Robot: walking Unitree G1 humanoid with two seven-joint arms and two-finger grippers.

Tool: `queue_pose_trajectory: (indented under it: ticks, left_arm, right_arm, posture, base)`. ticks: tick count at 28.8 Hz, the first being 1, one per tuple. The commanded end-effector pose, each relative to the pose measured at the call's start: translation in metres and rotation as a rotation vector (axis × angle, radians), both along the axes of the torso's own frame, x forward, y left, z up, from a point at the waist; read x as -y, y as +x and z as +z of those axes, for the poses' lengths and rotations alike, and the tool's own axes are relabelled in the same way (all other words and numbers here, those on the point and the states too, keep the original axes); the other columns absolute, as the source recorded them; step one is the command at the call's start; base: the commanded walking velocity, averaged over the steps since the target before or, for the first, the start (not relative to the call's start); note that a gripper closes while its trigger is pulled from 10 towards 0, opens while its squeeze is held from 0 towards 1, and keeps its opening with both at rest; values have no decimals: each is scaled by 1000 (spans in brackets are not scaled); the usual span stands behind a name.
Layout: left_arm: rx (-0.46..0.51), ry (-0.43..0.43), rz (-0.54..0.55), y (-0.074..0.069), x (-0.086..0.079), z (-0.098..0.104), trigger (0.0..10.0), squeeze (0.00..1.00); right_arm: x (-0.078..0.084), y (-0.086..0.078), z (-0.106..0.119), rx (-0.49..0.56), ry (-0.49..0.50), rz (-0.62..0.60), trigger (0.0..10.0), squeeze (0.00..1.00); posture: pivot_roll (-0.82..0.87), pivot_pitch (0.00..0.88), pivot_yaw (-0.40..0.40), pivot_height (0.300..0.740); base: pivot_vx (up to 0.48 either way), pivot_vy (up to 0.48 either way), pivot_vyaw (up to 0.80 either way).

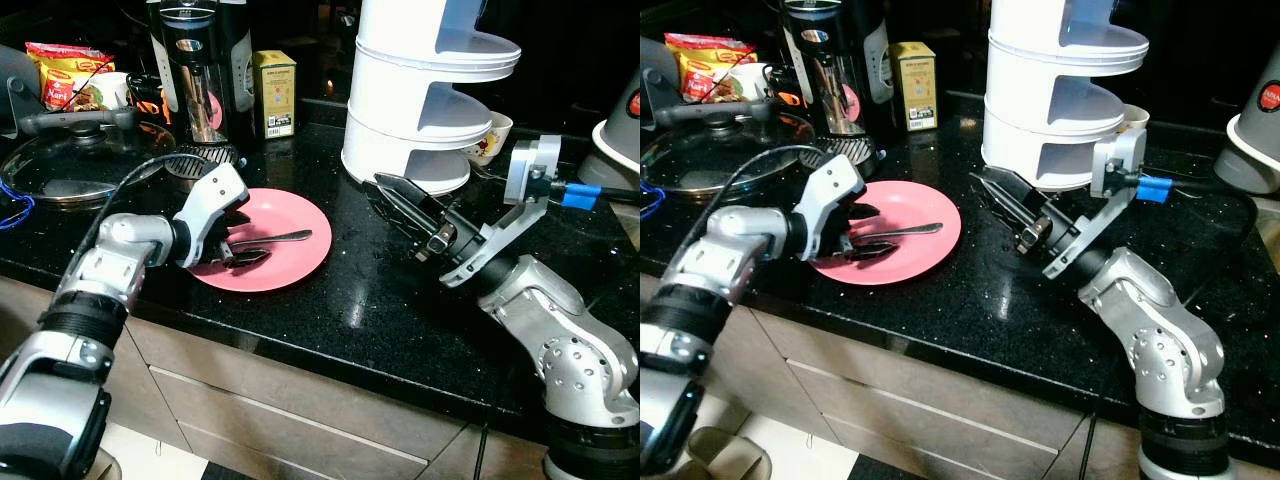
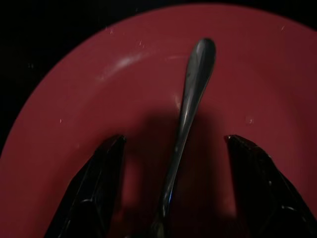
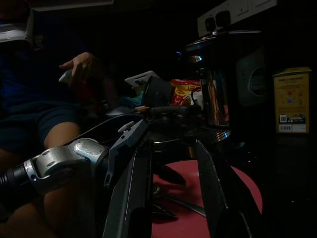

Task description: Kitchen organization

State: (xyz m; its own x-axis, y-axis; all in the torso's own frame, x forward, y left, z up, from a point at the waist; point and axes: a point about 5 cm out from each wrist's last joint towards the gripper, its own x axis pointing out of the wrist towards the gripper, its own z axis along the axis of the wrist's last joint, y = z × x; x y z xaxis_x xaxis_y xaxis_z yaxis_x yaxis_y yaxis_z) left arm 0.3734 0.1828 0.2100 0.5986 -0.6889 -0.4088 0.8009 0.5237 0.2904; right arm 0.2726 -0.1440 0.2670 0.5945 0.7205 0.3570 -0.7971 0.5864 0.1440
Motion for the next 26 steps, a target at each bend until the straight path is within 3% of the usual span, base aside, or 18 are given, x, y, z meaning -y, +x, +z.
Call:
queue_pose_trajectory:
  ticks: [1, 3, 4, 5, 11, 21, 25, 26]
  left_arm:
    - [-98, 89, 25, -2, -11, -15, 10000, 0]
    - [-154, 72, 51, -2, -15, -15, 10000, 0]
    - [-181, 62, 51, -2, -15, -16, 6863, 0]
    - [-210, 52, 60, -2, -17, -16, 0, 0]
    - [-283, 73, 81, -2, -23, -18, 0, 0]
    - [-321, 67, 92, -3, -24, -20, 0, 0]
    - [-295, 35, 102, -1, -20, -18, 0, 0]
    - [-245, 1, 98, 1, -17, -13, 0, 0]
  right_arm:
    - [0, -2, 3, 10, -16, -2, 10000, 0]
    - [0, 0, 4, 9, -17, -12, 10000, 0]
    - [0, 0, 4, 6, -19, -18, 10000, 0]
    - [0, 1, 4, 3, -21, -25, 10000, 0]
    - [1, 2, 5, -1, -25, -41, 10000, 0]
    - [2, 5, 8, 2, -22, -57, 10000, 0]
    - [3, 6, 8, -5, -6, -72, 10000, 0]
    - [4, 7, 7, -10, 11, -81, 10000, 0]
  posture:
    - [-107, 0, 4, 740]
    - [-108, 0, 7, 740]
    - [-108, 0, 9, 740]
    - [-108, 0, 9, 740]
    - [-105, 0, 11, 740]
    - [-104, 0, 9, 740]
    - [-104, 0, 9, 740]
    - [-103, 0, 12, 740]
  base:
    - [0, 0, 0]
    - [0, 0, 0]
    - [0, 0, 0]
    - [0, 0, 0]
    - [0, 0, 0]
    - [0, 0, 0]
    - [0, 0, 0]
    - [0, 0, 0]
